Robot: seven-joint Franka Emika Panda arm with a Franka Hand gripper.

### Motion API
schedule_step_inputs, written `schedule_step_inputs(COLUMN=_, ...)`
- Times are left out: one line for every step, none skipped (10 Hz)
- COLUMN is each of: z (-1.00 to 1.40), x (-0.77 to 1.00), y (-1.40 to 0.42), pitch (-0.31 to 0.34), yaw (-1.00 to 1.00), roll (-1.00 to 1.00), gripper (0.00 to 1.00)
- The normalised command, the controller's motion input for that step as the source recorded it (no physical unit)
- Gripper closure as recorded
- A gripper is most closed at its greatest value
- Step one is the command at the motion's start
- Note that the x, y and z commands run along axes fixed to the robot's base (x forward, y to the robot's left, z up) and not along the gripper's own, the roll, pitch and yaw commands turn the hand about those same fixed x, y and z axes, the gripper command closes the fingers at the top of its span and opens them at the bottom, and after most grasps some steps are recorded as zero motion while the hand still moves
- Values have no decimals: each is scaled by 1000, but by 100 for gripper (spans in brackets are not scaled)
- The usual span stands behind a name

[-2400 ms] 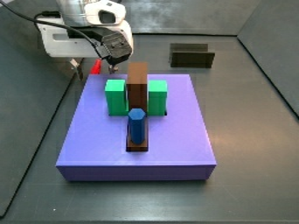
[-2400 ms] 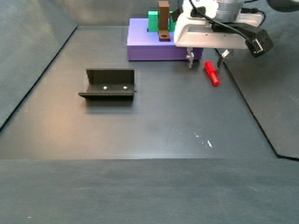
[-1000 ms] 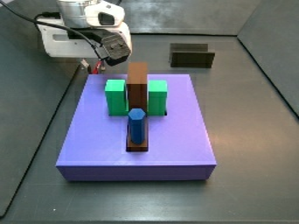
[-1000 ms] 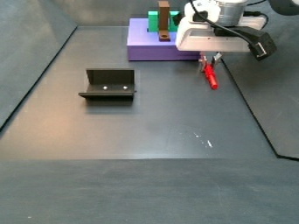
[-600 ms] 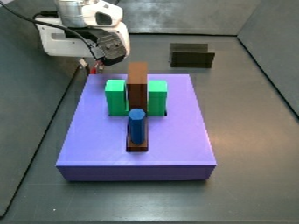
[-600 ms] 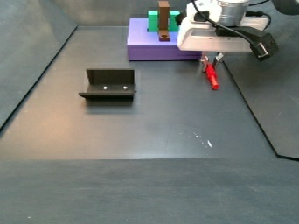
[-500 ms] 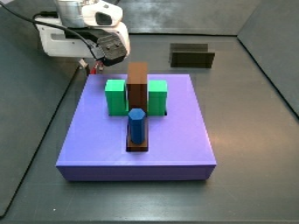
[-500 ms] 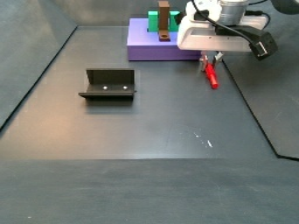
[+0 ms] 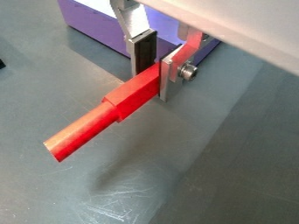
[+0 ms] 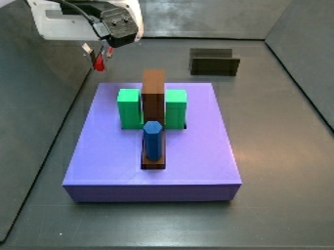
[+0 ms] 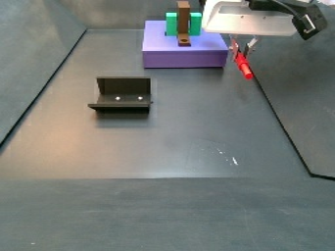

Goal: Pick up the red object. Move up. Place the red object on the fixture. Regrasp the red object. Move to above the board. Insert the red object.
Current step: Place the red object on the fixture.

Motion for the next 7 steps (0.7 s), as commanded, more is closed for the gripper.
schedule_step_inputs(z=0, x=297, y=209, pitch=29, yaw=-109, roll=-580, gripper=100)
schedule_step_inputs(z=211, x=651, y=49, pitch=229, yaw=-243, roll=-934, gripper=100)
schedule_step_inputs(z=229, x=609, y=0, pitch=97, yaw=-234, roll=-1000, gripper=100)
schedule_step_inputs(z=203, x=566, y=0, pitch=0, yaw=-229, roll=-1000, gripper=100)
schedule_step_inputs(z=194, x=557, y=0, pitch=0, yaw=-226, roll=-1000, gripper=100)
schedule_step_inputs(z=180, x=566, y=0, pitch=6, yaw=-211, roll=-1000, gripper=100)
schedule_step_inputs(z=146, x=614, y=0, pitch=83, yaw=-177, roll=-1000, gripper=100)
